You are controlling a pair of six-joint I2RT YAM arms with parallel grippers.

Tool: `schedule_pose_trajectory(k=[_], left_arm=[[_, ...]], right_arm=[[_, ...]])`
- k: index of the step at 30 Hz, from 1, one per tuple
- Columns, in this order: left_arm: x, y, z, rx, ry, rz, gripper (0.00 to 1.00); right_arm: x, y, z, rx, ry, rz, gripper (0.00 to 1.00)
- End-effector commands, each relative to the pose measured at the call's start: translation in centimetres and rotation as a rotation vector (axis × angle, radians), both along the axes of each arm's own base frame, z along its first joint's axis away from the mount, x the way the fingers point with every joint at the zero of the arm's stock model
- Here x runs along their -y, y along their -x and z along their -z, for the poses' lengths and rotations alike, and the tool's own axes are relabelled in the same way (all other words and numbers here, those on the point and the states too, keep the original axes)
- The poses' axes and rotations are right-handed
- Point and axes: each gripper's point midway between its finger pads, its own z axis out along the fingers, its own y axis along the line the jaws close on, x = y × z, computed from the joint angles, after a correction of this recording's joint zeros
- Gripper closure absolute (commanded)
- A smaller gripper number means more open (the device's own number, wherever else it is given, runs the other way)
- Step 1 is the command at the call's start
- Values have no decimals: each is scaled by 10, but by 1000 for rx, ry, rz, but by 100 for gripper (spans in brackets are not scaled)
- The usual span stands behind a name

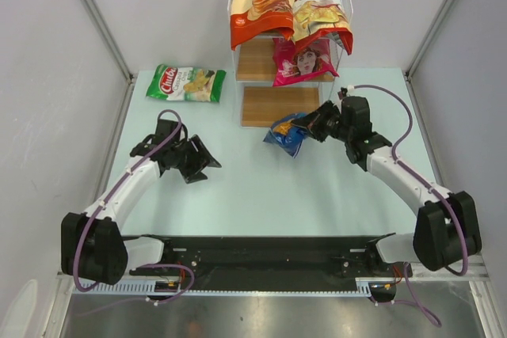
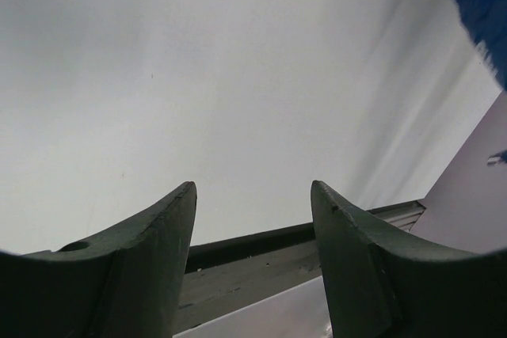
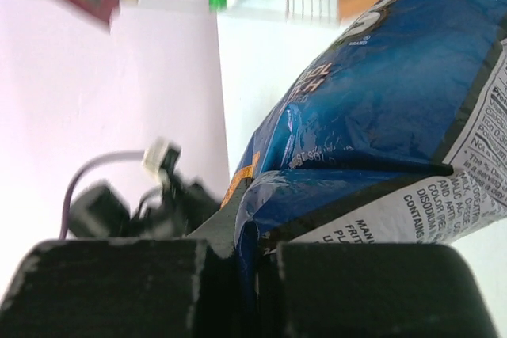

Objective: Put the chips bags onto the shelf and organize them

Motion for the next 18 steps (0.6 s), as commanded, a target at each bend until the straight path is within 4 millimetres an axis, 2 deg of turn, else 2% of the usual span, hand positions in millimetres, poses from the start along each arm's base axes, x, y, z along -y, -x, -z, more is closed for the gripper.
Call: schedule_pose_trajectory(k=[1,4,5,8,11,12,14,15,16,18], left_arm=[[1,4,-4,-2,4,19,35],[1,6,-2,-10,5,22,35],[2,6,-2,-13,10,24,35],[4,2,-4,-4,4,36,35],[7,2,-1,-13,7,44,35],[8,2,1,-16,10,50,35],[11,2,3,-20,16,59,35],[13,2,3,-19,24,65,36],[14,1,2,-16,27,69,36],[15,0,2,-14,28,73,36]], right_arm=[[13,-55,-75,324,-73,180,100],[11,-72,-80,358,-141,207,100],[11,-76,-89,394,-171,217,100],[18,-90,-82,387,-168,295,100],[26,-105,-65,365,-129,405,100],[24,-112,-50,347,-107,420,100],[26,-121,-36,342,-80,477,100],[26,-127,-22,311,-74,488,100],[24,-134,9,251,-53,488,100],[24,-142,37,184,-83,501,100]])
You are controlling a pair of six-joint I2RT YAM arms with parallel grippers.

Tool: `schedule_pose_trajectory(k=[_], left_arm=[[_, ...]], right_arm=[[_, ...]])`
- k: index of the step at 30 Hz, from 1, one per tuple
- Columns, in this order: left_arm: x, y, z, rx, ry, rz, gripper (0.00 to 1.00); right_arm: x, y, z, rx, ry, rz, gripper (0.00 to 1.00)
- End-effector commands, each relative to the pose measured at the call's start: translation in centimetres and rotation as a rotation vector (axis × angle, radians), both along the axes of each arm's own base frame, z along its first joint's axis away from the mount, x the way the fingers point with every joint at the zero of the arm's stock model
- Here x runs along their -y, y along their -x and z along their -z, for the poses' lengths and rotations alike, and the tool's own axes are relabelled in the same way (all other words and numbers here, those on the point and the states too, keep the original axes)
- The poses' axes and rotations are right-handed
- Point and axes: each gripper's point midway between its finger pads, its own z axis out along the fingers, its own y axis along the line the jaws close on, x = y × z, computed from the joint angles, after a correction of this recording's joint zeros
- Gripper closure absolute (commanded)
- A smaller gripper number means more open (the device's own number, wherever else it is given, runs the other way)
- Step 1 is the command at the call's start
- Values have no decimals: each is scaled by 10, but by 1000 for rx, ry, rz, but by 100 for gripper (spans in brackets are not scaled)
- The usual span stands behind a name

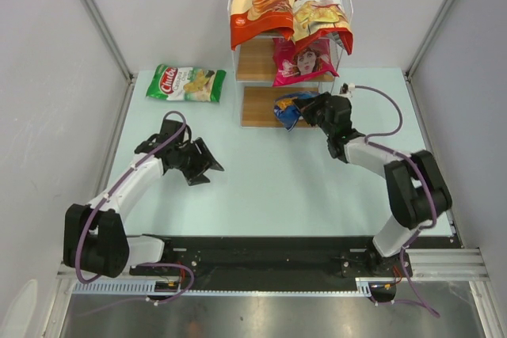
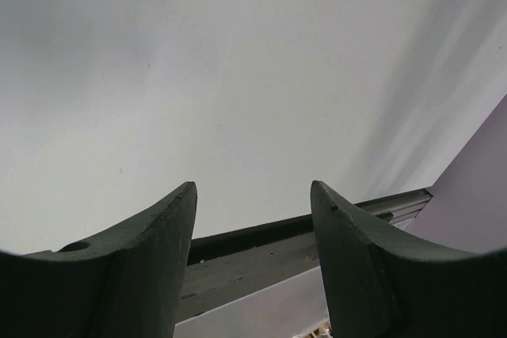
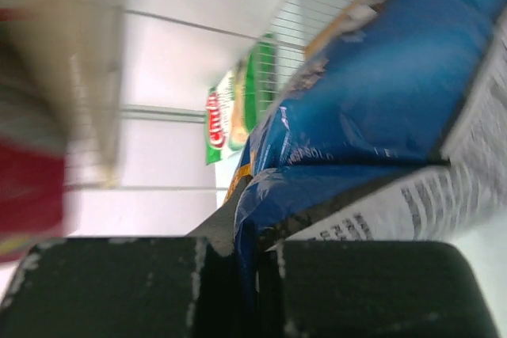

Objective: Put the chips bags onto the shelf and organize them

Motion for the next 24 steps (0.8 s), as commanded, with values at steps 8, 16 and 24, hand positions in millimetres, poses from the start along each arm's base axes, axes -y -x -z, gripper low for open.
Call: schedule_pose_trajectory(k=[8,16,24], left_arm=[[2,1,-7,53,2,34,36],[-1,10,1,44,-9,30,36],[0,6,3,39,-8,42,36]], right_arm=[[-14,-22,104,-165,-224,219,100],[-9,-16,126,-251,-272,332,100],[7,-32,139,-249,-449,394,100]])
